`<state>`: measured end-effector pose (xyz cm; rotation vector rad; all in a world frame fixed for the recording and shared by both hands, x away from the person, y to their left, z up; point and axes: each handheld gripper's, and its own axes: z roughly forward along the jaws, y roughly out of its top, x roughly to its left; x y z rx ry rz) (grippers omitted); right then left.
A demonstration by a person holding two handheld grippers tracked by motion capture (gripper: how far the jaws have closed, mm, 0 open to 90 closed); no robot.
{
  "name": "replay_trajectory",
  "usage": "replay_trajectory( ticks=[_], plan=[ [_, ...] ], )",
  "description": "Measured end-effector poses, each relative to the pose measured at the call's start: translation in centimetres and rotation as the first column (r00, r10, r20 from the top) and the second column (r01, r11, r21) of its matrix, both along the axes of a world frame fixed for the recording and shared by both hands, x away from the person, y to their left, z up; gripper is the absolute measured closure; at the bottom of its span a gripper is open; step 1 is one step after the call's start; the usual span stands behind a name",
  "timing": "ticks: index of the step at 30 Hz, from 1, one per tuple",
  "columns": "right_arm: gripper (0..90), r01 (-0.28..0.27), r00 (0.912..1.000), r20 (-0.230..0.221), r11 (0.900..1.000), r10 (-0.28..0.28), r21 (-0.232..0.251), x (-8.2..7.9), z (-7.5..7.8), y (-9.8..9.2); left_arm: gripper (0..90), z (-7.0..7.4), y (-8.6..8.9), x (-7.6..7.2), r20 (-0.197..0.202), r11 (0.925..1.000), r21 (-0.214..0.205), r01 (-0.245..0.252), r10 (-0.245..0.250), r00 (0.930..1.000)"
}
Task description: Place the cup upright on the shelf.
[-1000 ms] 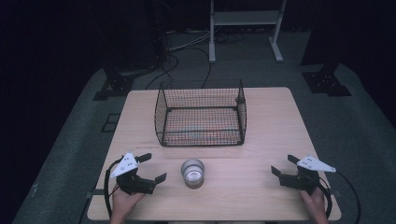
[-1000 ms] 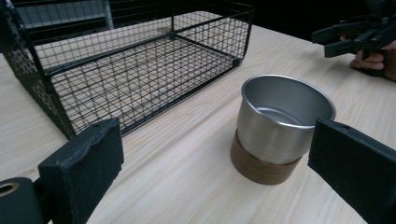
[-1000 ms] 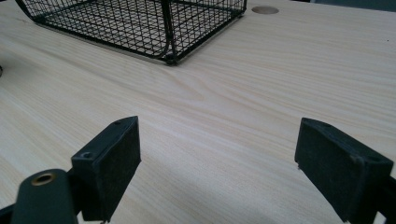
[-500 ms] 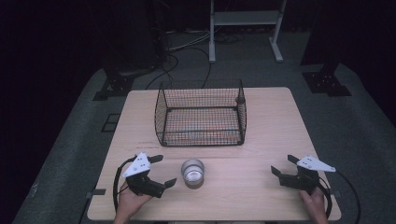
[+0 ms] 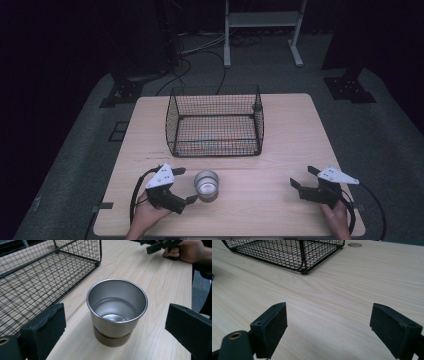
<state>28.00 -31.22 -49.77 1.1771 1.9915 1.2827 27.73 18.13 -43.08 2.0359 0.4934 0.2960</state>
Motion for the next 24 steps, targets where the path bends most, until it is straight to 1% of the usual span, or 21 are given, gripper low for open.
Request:
replay_trajectory(
  ticks=[1,2,3,5,9,12,14,16,19,22,23,24],
  plan=[
    [13.6,-0.001,1.0000,0.002,1.0000,0.001,-0.003,0.0,0.0,0.0,2.1,-0.1,-0.4,0.1,-0.002,0.9998,0.019,0.005,-0.005,1.0000],
    [13.6,-0.001,1.0000,0.002,1.0000,0.001,-0.003,0.0,0.0,0.0,2.1,-0.1,-0.4,0.1,-0.002,0.9998,0.019,0.005,-0.005,1.0000],
    [13.6,-0.001,1.0000,0.001,1.0000,0.001,-0.005,0.0,0.0,0.0,2.1,-0.3,-0.7,0.2,-0.002,0.9991,0.040,0.012,-0.011,0.9999],
    [13.6,0.000,1.0000,0.001,1.0000,0.000,-0.003,0.0,0.0,0.0,2.1,-0.4,-1.0,0.3,-0.007,0.9982,0.058,0.017,-0.017,0.9998],
    [13.6,-0.002,1.0000,-0.001,1.0000,0.002,-0.004,0.0,0.0,0.0,2.1,-0.8,-1.6,0.6,-0.019,0.9976,0.064,0.025,-0.024,0.9995],
    [13.6,-0.002,1.0000,0.000,1.0000,0.002,-0.005,0.0,0.0,0.1,2.1,-1.0,-2.1,0.9,-0.031,0.9960,0.083,0.033,-0.030,0.9991],
    [13.6,-0.002,1.0000,-0.001,1.0000,0.002,-0.004,0.0,0.0,0.0,2.1,-1.2,-2.4,1.1,-0.037,0.9955,0.087,0.039,-0.036,0.9987],
    [13.6,-0.003,1.0000,-0.001,1.0000,0.003,-0.004,0.0,0.0,0.0,2.1,-1.3,-2.7,1.4,-0.040,0.9937,0.106,0.036,-0.031,0.9987],
    [13.6,-0.004,1.0000,-0.001,1.0000,0.004,-0.004,0.0,0.0,0.0,2.1,-1.5,-2.9,1.7,-0.056,0.9932,0.108,0.044,-0.038,0.9977],
    [13.6,-0.005,1.0000,-0.001,1.0000,0.005,-0.004,0.0,0.0,0.0,2.1,-1.7,-3.0,2.0,-0.069,0.9920,0.118,0.043,-0.035,0.9970],
    [13.6,-0.005,1.0000,-0.001,1.0000,0.005,-0.004,0.0,0.0,0.0,2.1,-1.7,-3.0,2.0,-0.069,0.9920,0.118,0.043,-0.035,0.9970],
    [13.6,-0.007,1.0000,-0.001,1.0000,0.007,-0.005,0.0,0.0,0.0,2.1,-1.8,-3.2,2.2,-0.075,0.9898,0.138,0.038,-0.028,0.9968]
  ],
)
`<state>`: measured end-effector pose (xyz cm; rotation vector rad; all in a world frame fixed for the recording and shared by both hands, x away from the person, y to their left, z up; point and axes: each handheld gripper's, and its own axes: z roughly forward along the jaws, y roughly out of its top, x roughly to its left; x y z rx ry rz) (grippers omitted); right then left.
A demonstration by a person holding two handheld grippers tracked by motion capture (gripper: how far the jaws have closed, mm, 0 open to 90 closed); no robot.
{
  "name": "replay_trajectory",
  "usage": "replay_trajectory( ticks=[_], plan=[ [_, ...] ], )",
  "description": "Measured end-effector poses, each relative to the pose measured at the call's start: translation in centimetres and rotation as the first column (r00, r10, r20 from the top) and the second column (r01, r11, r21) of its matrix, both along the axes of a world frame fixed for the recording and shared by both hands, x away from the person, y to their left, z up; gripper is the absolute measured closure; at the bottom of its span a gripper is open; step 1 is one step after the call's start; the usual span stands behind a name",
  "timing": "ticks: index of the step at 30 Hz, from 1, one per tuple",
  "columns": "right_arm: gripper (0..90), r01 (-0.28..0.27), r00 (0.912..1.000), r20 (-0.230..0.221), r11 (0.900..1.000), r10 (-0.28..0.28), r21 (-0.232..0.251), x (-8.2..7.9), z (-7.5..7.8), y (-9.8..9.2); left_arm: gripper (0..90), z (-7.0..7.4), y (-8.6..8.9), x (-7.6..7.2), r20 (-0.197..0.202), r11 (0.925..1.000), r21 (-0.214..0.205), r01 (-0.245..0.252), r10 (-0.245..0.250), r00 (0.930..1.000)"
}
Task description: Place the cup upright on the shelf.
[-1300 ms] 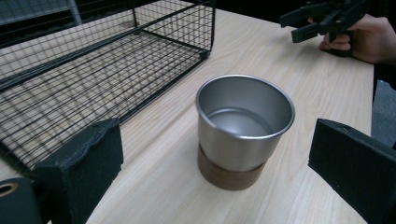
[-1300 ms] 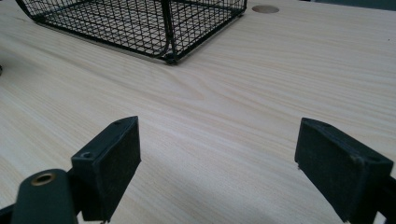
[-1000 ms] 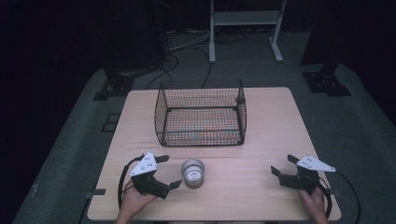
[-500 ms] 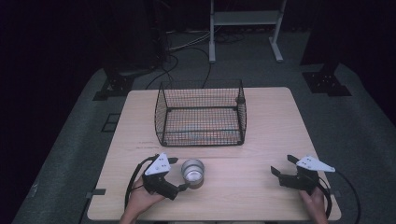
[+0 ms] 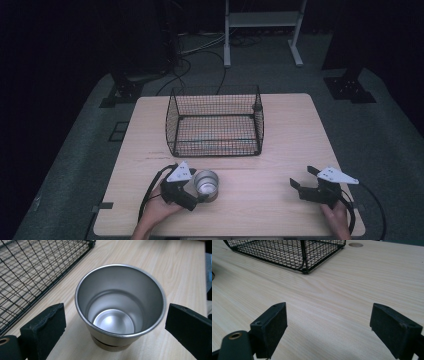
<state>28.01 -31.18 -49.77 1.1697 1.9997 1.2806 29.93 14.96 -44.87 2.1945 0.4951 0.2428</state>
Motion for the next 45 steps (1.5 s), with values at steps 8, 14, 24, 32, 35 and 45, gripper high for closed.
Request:
replay_trajectory(
  ticks=[8,14,24,32,35,45],
  plan=[
    [13.6,-0.003,1.0000,0.001,1.0000,0.003,-0.001,0.0,0.0,0.0,2.1,-0.4,-0.7,0.5,-0.023,0.9997,0.021,0.013,-0.013,0.9996],
    [13.6,-0.004,1.0000,0.001,1.0000,0.004,0.001,0.0,0.0,0.0,2.2,-1.0,-1.6,1.2,-0.067,0.9989,0.021,0.043,-0.042,0.9969],
    [13.6,-0.006,1.0000,0.000,1.0000,0.006,0.004,0.0,0.0,0.0,10.7,-0.8,-2.0,1.6,-0.076,0.9964,0.021,0.082,-0.080,0.9939],
    [13.6,-0.007,1.0000,0.001,1.0000,0.007,0.005,0.0,0.0,0.0,14.1,-0.8,-2.1,1.6,-0.068,0.9957,0.031,0.087,-0.085,0.9941],
    [13.6,-0.007,1.0000,0.001,1.0000,0.007,0.006,0.0,0.0,0.0,14.7,-0.7,-2.1,1.6,-0.062,0.9953,0.036,0.090,-0.088,0.9942],
    [13.6,-0.008,1.0000,0.001,1.0000,0.008,0.005,0.0,0.0,0.0,15.4,-0.5,-2.3,1.7,-0.065,0.9947,0.035,0.097,-0.094,0.9934]
  ],
)
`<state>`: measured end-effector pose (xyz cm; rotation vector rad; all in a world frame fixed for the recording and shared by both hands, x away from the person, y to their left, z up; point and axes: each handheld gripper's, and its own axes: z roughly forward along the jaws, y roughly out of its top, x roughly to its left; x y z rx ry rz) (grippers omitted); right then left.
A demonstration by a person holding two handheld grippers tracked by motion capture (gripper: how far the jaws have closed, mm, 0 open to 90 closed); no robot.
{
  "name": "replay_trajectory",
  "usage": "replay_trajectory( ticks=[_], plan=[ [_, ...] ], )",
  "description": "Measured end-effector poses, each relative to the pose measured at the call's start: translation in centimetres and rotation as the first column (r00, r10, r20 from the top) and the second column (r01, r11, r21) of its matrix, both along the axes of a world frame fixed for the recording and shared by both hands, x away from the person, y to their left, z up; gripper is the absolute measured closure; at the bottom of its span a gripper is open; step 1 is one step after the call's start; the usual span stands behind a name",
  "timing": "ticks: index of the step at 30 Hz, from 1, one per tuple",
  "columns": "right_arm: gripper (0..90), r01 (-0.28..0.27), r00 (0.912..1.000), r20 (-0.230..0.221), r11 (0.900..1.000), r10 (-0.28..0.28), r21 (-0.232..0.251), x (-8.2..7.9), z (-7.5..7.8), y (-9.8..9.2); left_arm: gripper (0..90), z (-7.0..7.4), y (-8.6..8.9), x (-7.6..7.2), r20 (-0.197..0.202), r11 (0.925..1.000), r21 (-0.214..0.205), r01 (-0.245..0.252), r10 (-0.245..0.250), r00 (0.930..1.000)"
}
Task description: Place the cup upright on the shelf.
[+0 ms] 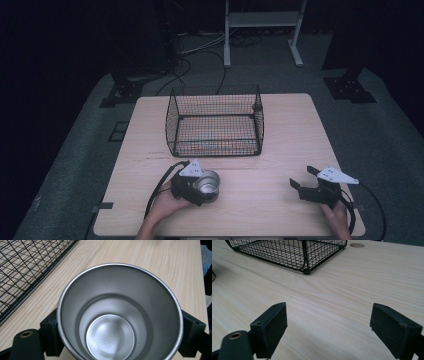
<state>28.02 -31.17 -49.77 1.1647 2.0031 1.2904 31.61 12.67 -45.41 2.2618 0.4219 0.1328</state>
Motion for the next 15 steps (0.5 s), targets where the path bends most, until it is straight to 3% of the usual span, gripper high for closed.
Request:
replay_trajectory(
  ticks=[15],
  plan=[
    [13.6,-0.001,1.0000,0.000,1.0000,0.001,0.000,0.0,0.0,0.0,15.8,2.4,-0.5,0.2,0.028,0.9992,-0.024,0.031,-0.031,0.9991]
  ],
)
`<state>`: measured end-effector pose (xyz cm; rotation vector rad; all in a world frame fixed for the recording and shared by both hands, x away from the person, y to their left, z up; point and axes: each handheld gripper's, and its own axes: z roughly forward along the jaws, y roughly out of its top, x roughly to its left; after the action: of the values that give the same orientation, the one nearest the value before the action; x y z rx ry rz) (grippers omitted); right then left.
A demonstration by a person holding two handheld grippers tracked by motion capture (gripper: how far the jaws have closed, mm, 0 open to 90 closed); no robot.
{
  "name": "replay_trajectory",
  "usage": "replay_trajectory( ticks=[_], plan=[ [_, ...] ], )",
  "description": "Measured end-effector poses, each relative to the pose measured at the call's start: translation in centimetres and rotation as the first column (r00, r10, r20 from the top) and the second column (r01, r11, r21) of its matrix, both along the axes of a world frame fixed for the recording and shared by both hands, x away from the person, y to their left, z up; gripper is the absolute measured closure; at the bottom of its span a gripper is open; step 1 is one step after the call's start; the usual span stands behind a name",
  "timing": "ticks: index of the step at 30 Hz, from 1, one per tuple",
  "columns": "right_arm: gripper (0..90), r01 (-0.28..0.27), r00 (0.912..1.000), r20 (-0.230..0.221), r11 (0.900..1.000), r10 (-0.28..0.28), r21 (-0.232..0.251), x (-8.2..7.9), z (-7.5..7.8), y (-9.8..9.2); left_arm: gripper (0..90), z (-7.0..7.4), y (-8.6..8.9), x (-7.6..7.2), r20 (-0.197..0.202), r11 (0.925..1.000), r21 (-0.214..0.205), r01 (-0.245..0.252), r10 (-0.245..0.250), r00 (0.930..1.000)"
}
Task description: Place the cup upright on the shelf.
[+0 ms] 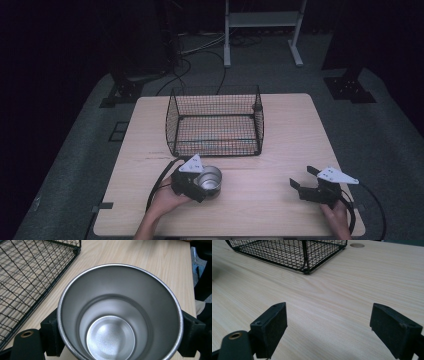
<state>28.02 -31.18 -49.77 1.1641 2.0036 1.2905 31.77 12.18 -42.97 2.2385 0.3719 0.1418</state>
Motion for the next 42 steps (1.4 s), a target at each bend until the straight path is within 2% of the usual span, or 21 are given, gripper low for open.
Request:
replay_trajectory(
  ticks=[10,22,42],
  plan=[
    [13.6,0.001,1.0000,0.000,1.0000,-0.001,0.000,0.0,0.0,0.0,15.8,1.5,0.1,0.5,-0.013,0.9993,-0.028,0.023,-0.023,0.9997],
    [13.6,0.000,1.0000,-0.001,1.0000,0.000,-0.001,0.0,0.0,0.0,15.9,3.1,-0.1,1.2,-0.016,0.9986,-0.015,0.050,-0.050,0.9986],
    [13.6,0.003,1.0000,0.001,1.0000,-0.003,-0.003,0.0,0.0,0.0,16.0,7.4,-0.3,3.3,0.005,0.9968,-0.007,0.080,-0.079,0.9968]
  ],
)
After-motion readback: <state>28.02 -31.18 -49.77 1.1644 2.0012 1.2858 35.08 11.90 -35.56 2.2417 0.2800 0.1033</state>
